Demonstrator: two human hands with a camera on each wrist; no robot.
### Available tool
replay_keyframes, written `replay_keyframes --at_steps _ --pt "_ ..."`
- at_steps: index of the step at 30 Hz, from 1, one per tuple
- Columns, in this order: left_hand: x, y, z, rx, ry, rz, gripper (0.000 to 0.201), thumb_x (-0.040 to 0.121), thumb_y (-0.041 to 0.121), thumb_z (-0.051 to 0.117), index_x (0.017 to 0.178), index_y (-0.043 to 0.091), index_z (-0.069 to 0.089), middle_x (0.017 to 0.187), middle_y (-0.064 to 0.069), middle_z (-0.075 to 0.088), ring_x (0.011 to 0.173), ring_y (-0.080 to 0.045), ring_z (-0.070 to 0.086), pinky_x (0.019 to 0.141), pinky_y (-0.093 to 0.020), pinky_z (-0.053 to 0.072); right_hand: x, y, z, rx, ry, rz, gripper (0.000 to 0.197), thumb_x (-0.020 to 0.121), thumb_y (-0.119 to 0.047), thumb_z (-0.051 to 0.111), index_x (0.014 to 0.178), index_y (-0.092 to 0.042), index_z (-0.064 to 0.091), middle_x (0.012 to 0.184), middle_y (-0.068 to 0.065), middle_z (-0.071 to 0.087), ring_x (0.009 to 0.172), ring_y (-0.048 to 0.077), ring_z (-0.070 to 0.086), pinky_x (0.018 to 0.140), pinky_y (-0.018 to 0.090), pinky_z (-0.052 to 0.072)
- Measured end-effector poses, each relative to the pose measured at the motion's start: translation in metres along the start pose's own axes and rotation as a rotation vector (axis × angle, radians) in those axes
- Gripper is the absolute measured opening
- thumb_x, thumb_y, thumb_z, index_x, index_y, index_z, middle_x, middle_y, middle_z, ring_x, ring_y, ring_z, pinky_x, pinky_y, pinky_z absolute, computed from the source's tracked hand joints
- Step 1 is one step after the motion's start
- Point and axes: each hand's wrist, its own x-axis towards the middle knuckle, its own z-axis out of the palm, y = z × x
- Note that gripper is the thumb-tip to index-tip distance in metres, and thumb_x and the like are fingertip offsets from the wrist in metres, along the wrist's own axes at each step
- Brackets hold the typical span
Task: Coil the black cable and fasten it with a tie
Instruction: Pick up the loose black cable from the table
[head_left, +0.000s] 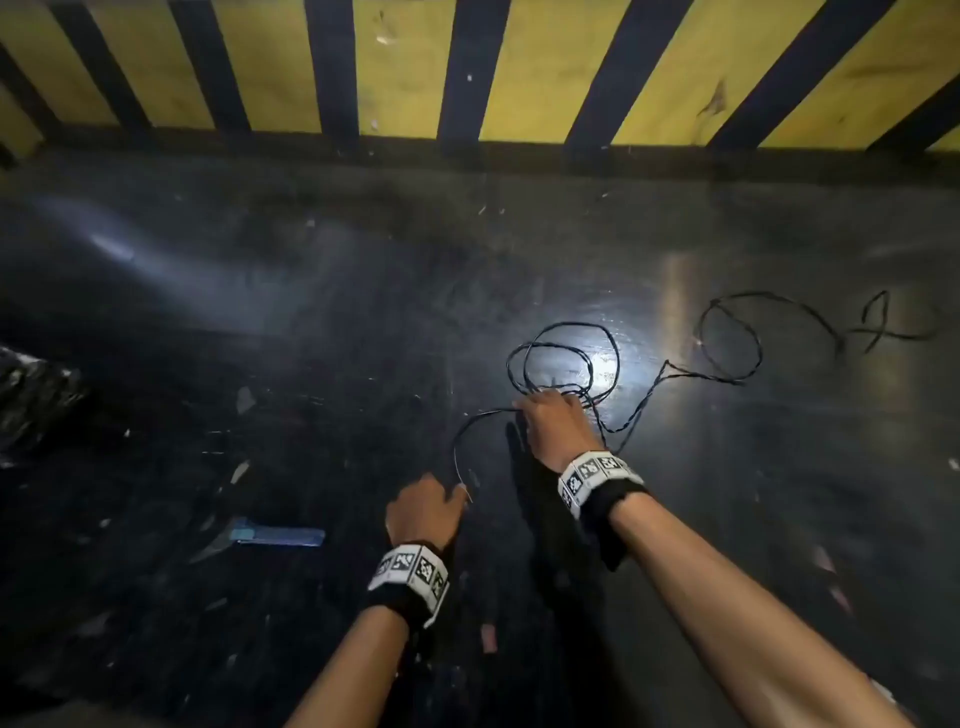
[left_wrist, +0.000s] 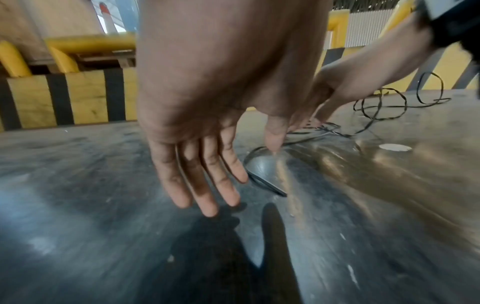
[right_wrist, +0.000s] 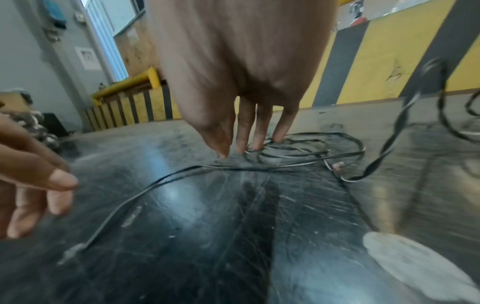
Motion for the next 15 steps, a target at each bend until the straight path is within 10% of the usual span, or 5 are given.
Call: replay_keyframes --at_steps 15 --pt "0.012 0.017 0.026 -0.024 0.057 -0.041 0.028 0.098 0.028 0.053 0.105 0.011 0.074 0.114 -0.013 0.075 0.109 -0.035 0.068 0.092 -0.040 0.054 0.011 0.012 0.023 -0.254 0.002 0.112 0.024 0.083 -0.012 0.066 0.107 -0.010 0.070 0.107 0.013 0.073 0.108 0.035 0.065 0.096 0.049 0.043"
